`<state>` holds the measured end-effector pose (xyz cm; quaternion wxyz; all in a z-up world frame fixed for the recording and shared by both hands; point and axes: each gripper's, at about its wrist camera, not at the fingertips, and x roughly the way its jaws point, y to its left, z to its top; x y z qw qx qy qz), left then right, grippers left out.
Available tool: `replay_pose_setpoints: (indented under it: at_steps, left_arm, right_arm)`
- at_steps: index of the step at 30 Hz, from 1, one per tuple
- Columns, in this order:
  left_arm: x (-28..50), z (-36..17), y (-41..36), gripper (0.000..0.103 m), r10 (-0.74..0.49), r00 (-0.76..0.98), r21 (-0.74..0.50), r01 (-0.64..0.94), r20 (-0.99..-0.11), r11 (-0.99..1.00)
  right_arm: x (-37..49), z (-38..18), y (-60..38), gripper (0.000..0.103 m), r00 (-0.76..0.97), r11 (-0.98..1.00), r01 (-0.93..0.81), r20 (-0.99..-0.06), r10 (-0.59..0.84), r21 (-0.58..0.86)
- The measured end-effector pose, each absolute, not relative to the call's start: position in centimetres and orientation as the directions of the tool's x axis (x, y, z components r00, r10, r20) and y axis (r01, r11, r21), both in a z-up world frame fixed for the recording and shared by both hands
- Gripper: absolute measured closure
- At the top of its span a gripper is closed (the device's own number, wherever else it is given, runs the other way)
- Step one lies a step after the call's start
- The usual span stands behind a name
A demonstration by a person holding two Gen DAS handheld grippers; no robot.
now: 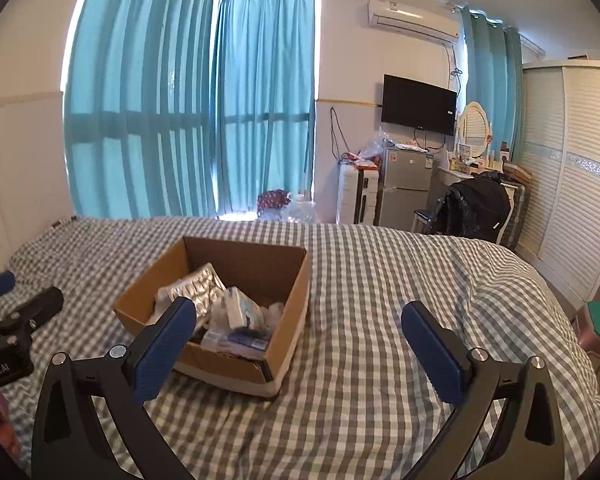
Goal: Organize objects
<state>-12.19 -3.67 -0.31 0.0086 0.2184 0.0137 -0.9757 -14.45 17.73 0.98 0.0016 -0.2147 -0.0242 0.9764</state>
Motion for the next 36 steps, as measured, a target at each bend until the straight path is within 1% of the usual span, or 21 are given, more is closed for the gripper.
replay_pose_setpoints:
  at_steps: [3,10,14,21,27,36]
  left_arm:
    - [-11.82,-0.22,-3.53,0.0,-0.026,-0.907,-0.005,0.031,-0.42,-1.0]
    - [-11.74,-0.4,-3.72,0.0,-0.02,-0.899,-0.012,0.029,-0.438,-1.0]
    - [-11.61,-0.32,-3.64,0.0,-0.036,-0.902,0.003,0.038,-0.43,-0.999]
    - [-11.83,-0.49,-3.64,0.0,-0.013,-0.895,-0.021,0.025,-0.446,-0.999]
    - [-11.79,-0.59,-3.75,0.0,-0.016,-0.893,-0.028,0.032,-0.449,-0.999]
    - [-11.73,-0.72,-3.63,0.0,-0.029,-0.891,-0.012,0.039,-0.452,-0.999]
  right_arm:
    - [-14.43,0.69,17.42,0.0,-0.904,-0.998,0.012,-0.427,0.014,-0.058]
    - [-14.15,0.67,17.44,0.0,-0.908,-0.998,0.004,-0.418,0.024,-0.067]
    - [-14.18,0.77,17.4,0.0,-0.908,-0.998,0.003,-0.419,0.025,-0.067]
    - [-14.03,0.86,17.21,0.0,-0.91,-0.998,0.004,-0.413,0.024,-0.066]
    - [-14.04,0.7,17.01,0.0,-0.909,-0.998,0.002,-0.416,0.027,-0.069]
    - [-14.12,0.61,16.82,0.0,-0.908,-0.998,0.002,-0.417,0.027,-0.069]
